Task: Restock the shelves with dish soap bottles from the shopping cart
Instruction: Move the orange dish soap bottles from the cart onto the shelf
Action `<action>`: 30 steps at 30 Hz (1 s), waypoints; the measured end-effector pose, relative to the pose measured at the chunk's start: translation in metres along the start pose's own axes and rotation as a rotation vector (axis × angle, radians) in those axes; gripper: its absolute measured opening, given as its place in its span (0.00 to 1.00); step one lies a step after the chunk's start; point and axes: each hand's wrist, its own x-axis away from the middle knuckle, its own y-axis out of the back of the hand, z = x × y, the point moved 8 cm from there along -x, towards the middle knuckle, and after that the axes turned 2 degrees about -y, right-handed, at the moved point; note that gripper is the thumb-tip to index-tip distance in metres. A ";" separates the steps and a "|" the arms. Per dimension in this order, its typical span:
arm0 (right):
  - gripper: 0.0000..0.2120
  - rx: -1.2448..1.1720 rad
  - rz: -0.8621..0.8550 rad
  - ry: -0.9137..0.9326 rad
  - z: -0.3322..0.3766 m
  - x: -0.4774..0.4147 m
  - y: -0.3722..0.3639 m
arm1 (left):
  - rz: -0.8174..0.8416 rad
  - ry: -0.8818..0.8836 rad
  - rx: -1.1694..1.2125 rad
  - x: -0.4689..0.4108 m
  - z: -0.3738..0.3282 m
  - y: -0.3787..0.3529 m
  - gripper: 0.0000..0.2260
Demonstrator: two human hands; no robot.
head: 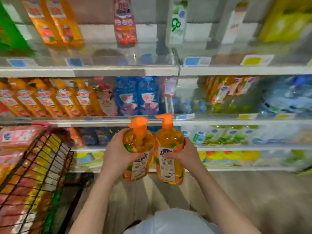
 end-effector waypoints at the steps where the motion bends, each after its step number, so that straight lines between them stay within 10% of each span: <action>1: 0.34 -0.002 -0.028 -0.038 -0.020 0.003 0.017 | 0.041 -0.018 -0.015 0.003 -0.009 -0.023 0.41; 13: 0.31 -0.032 -0.317 -0.223 -0.192 0.034 0.273 | 0.256 -0.072 0.048 0.048 -0.142 -0.260 0.39; 30: 0.37 0.026 -0.339 0.308 -0.123 -0.137 0.434 | 0.097 -0.474 0.025 -0.082 -0.307 -0.362 0.38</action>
